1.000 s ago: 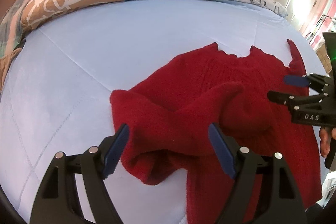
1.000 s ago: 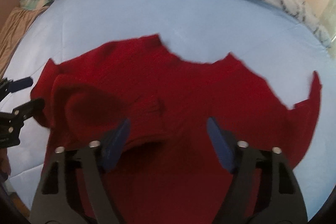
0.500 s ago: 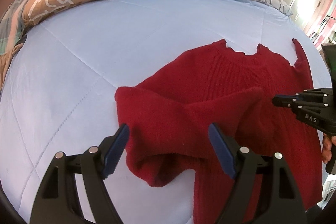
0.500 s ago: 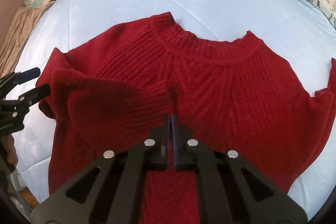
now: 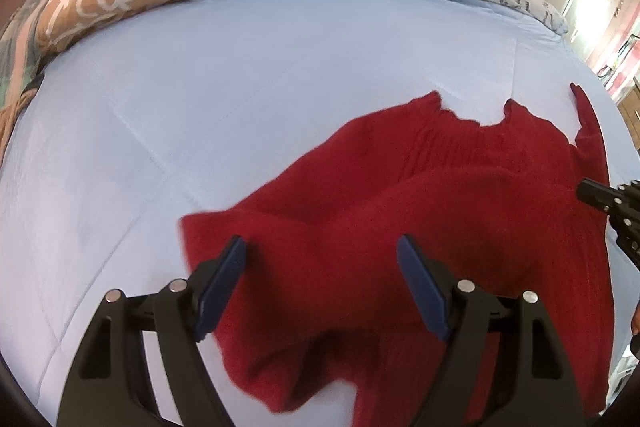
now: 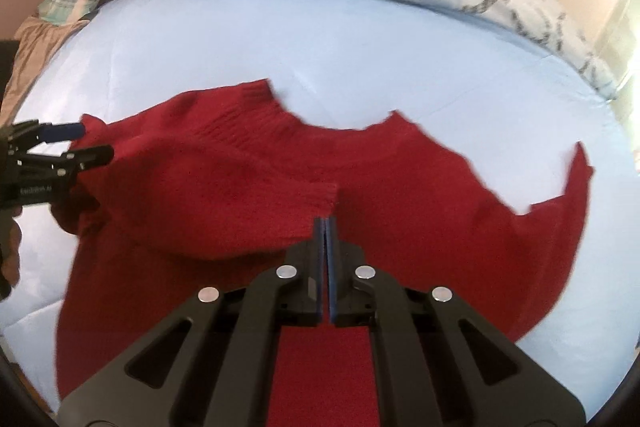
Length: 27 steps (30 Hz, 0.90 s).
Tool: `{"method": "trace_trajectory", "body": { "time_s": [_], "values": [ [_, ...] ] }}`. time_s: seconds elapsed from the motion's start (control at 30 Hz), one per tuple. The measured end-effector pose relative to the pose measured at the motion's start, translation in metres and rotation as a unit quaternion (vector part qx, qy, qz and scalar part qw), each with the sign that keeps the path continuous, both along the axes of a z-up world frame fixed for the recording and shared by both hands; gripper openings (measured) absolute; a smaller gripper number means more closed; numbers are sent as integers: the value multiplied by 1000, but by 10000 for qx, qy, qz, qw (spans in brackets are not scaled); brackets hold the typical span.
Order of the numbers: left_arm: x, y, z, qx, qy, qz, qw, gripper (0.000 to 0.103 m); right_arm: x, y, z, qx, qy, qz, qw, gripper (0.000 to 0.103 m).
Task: Fold small clothes
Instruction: 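Grasp the folded sleeve cuff with the right gripper and straighten it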
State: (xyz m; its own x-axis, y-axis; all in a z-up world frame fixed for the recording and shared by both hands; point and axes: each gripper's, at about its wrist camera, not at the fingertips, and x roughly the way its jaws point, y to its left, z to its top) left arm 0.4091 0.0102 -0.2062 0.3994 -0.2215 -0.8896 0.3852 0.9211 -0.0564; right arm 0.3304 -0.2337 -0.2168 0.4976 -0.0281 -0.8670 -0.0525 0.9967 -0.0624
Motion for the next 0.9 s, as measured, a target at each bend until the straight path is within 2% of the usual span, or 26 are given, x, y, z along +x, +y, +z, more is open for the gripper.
{"method": "trace_trajectory", "body": {
  "time_s": [0.07, 0.13, 0.23, 0.3, 0.33, 0.37, 0.47, 0.6, 0.63, 0.67, 0.7, 0.73, 0.77, 0.8, 0.9],
  "values": [
    [4, -10, 1, -13, -37, -60, 10000, 78, -4, -11, -2, -258, -48, -185, 9995, 0],
    [6, -18, 3, -36, -76, -108, 9999, 78, -12, -28, -9, -181, 110, -393, 9990, 1],
    [6, -23, 2, -1, -71, -136, 9999, 78, -17, -52, -13, 790, 145, -615, 9949, 2],
    [5, -22, 1, 29, -35, -119, 9999, 78, -9, -52, -17, 1048, 232, -563, 9926, 27],
    [5, -20, 0, 44, -14, -108, 9999, 78, -5, -49, -17, 1112, 227, -505, 9923, 55],
    [4, -18, -1, 100, -7, -94, 9999, 78, 0, -44, -17, 1163, 167, -436, 9921, 64],
    [2, -11, -2, 263, -20, -36, 9996, 78, 14, -31, -24, 1167, 213, -294, 9925, 66],
    [1, 0, -3, 309, 4, 71, 9995, 78, 30, -22, -43, 1294, 498, -269, 9900, 64],
    [1, 3, -3, 318, 10, 83, 9995, 78, 32, -19, -48, 1320, 571, -261, 9893, 52],
    [0, 5, -3, 333, 9, 96, 9994, 78, 34, -17, -52, 1365, 655, -244, 9882, 33],
    [0, 7, -3, 352, 3, 109, 9993, 78, 33, -15, -53, 1321, 687, -259, 9885, 33],
    [-1, 9, -1, 377, -7, 120, 9992, 78, 33, -12, -52, 1212, 665, -223, 9901, 27],
    [-2, 11, 0, 392, -18, 127, 9992, 78, 33, -10, -51, 1139, 686, -171, 9910, 15],
    [-2, 12, 1, 413, -33, 142, 9990, 78, 32, -9, -50, 1169, 702, -105, 9906, 13],
    [-4, 16, 5, 470, -73, 169, 9987, 78, 25, -3, -30, 865, 350, 46, 9956, 11]
  ]
}}
